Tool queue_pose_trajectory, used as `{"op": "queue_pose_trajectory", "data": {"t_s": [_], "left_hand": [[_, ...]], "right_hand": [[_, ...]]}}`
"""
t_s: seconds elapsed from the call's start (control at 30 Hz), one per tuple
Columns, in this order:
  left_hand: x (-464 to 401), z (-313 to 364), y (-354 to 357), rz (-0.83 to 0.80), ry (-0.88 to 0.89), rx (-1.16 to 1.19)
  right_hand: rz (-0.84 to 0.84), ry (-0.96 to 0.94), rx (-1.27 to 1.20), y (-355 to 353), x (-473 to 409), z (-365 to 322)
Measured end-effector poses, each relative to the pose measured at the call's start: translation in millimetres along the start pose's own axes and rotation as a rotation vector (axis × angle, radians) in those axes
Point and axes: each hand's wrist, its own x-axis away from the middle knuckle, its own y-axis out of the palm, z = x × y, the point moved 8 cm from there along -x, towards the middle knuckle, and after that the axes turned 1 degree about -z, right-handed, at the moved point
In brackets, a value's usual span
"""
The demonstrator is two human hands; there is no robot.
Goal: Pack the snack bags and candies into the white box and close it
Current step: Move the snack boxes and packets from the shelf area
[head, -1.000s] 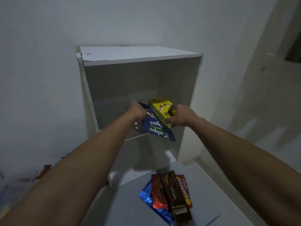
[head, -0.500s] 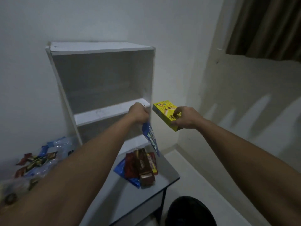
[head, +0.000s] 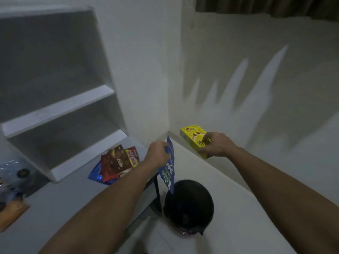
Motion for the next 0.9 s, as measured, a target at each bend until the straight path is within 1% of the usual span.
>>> {"op": "queue_pose_trajectory", "data": {"t_s": [0.2, 0.37, 0.53, 0.63, 0.8, 0.9], "left_hand": [[-24.2, -27.9, 103.3, -0.160, -0.043, 0.031], [-45.9, -63.2, 175.9, -0.239, -0.073, 0.023], [-66.8, -98.9, 234.4, -0.304, -0.070, 0.014], [-76.9, -123.4, 261.7, -0.304, -0.085, 0.004], [-89.1, -155.6, 307.5, -0.319, -0.029, -0.057], [-96.9, -173.2, 333.2, -0.318, -0.003, -0.051]], "right_hand": [[-0.139, 0.155, 0.001, 82.7, -6.0, 87.8], [-0.230, 0.240, 0.013, 164.6, -17.4, 137.0], [-0.251, 0.298, 0.004, 242.3, -36.2, 168.4], [-0.258, 0.336, -0.005, 285.9, -46.7, 182.7], [-0.275, 0.389, -0.010, 354.4, -60.1, 199.6], [-0.278, 0.401, -0.027, 386.2, -67.3, 208.5]]}}
